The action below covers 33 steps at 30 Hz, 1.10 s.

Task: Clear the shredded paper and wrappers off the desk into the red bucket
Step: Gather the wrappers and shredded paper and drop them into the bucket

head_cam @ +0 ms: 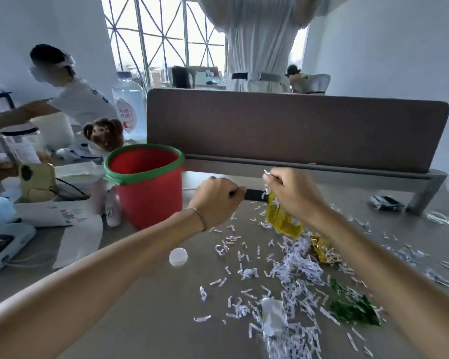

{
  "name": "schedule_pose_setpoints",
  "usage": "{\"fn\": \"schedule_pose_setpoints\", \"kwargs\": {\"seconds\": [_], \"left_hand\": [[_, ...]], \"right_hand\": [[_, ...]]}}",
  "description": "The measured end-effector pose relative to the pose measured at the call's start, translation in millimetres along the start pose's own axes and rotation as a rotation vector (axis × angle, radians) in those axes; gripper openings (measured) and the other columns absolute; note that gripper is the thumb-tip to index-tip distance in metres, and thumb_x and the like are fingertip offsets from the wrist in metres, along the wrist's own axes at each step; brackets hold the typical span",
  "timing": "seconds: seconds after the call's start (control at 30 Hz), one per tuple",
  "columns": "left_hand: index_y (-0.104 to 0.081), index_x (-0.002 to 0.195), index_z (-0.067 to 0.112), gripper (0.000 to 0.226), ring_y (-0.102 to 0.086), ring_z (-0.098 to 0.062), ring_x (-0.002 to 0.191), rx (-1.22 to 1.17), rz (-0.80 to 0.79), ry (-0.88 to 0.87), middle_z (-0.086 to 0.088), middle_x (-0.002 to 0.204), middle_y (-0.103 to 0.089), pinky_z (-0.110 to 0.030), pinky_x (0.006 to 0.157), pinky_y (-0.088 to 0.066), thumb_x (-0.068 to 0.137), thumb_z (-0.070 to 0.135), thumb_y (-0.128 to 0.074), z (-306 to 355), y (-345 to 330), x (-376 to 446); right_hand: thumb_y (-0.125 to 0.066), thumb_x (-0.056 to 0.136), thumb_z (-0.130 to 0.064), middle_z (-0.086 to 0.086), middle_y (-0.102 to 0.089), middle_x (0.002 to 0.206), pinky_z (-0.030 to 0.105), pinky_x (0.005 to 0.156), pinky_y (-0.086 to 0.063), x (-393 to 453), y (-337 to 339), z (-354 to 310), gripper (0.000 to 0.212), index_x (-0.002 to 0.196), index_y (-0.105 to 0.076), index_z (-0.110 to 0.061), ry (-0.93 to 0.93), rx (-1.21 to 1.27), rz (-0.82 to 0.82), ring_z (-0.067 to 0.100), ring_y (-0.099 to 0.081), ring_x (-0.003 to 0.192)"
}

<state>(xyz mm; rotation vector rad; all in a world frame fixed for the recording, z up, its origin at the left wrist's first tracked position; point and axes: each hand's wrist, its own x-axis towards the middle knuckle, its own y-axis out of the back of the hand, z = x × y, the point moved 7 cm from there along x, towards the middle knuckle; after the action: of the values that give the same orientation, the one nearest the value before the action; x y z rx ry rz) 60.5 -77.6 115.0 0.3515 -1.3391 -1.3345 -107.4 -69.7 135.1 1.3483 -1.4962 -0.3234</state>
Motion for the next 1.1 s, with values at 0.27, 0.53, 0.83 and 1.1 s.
{"fn": "schedule_pose_setpoints", "kwargs": {"seconds": [0.27,0.53,0.83,1.1], "left_hand": [[-0.048,0.045,0.012,0.059,-0.049,-0.015,0.047,-0.069,0.196,0.076,0.006,0.040,-0.052,-0.033,0.058,-0.039,0.097,0.040,-0.050,-46,99,49],[-0.046,0.042,0.018,0.059,-0.054,-0.017,0.051,0.074,0.242,0.228,0.005,0.039,-0.046,-0.031,0.055,-0.037,0.098,0.034,-0.052,-132,157,74],[-0.055,0.051,0.013,0.044,-0.060,-0.026,0.059,0.131,-0.045,0.440,-0.001,0.053,-0.056,-0.028,0.056,-0.049,0.089,0.035,-0.055,-208,121,76],[-0.059,0.056,0.021,0.035,-0.056,-0.019,0.067,0.153,-0.213,0.414,0.008,0.059,-0.056,-0.024,0.061,-0.039,0.087,0.034,-0.068,-221,102,73]], "right_hand": [[-0.051,0.104,-0.028,-0.001,-0.044,0.051,0.033,0.057,-0.038,82,22,-84,0.047,0.061,-0.043,-0.012,0.119,0.088,0.077,0.019,-0.047,0.054],[-0.053,0.104,-0.029,-0.002,-0.043,0.048,0.023,0.050,-0.032,129,-12,-141,0.045,0.065,-0.049,-0.007,0.241,0.127,0.075,0.014,-0.042,0.048],[-0.051,0.107,-0.024,-0.014,-0.044,0.040,0.020,0.043,-0.031,150,-41,-163,0.048,0.063,-0.040,-0.012,0.213,0.226,-0.019,-0.003,-0.049,0.035],[-0.050,0.107,-0.026,-0.008,-0.034,0.045,0.020,0.042,-0.027,166,-52,-175,0.047,0.065,-0.044,-0.006,0.219,0.235,-0.029,-0.001,-0.046,0.035]]}}
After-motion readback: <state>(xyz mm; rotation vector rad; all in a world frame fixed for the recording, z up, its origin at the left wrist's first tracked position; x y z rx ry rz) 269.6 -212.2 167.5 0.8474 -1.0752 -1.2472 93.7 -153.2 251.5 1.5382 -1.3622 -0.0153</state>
